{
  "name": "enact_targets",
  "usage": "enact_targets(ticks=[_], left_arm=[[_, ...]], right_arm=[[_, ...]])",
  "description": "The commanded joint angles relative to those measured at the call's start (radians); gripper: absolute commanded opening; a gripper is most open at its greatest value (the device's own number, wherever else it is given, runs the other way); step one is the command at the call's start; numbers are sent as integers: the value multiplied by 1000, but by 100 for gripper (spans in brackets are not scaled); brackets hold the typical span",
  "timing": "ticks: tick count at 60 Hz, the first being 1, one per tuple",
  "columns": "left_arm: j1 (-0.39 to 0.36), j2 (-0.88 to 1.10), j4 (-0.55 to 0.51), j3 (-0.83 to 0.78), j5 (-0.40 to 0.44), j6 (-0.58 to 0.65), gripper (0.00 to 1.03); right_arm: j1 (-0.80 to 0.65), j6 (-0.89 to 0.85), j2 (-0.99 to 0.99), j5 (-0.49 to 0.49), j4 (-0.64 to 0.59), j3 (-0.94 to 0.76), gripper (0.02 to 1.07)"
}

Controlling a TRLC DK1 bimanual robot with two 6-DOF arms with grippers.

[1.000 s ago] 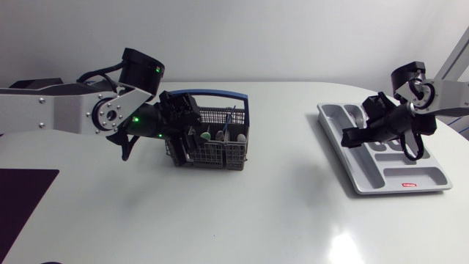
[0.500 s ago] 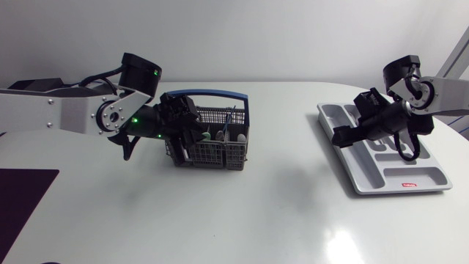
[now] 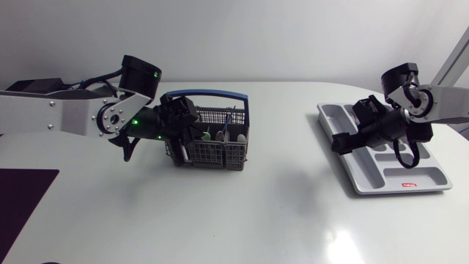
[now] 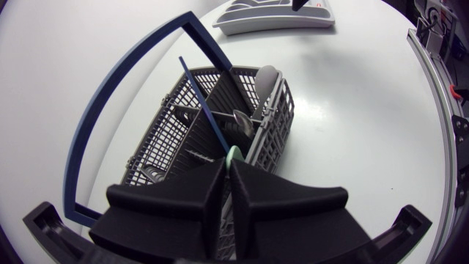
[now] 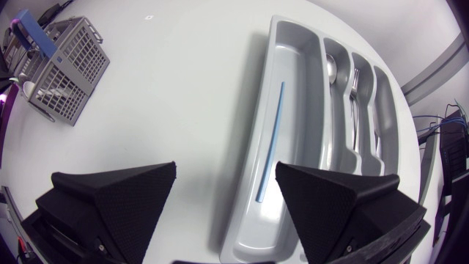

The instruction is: Unload the cutlery basket into the drawer organizer.

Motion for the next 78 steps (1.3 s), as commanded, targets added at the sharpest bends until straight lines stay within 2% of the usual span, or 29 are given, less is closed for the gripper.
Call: enact_targets(ticks=[1,23,38,49,54,60,74,78], left_arm=[[-9,-25,-28,3,12,26,4],[-20,-201,-31,-14,2,20,4],[-21,-355,-89,0,-56,17,4],[-24,-405,-198,56,-59,-155,4],[-56,-396,-235,82,-108,-267,4],[-95,-365,-281,116,-128,-402,4],[-153,-238,-433,276,-134,-688,4],[-153,-206,-466,312,-94,-760,4]], right_arm=[[10,11,-14,8,13,-32,100],[33,6,-48,8,18,-69,100],[75,-14,-146,-1,18,-103,100],[150,-27,-282,-48,15,-141,100],[216,-27,-362,-53,16,-158,100],[302,-21,-440,-51,16,-167,100],[547,3,-520,54,49,-155,98],[615,3,-522,97,78,-148,97]])
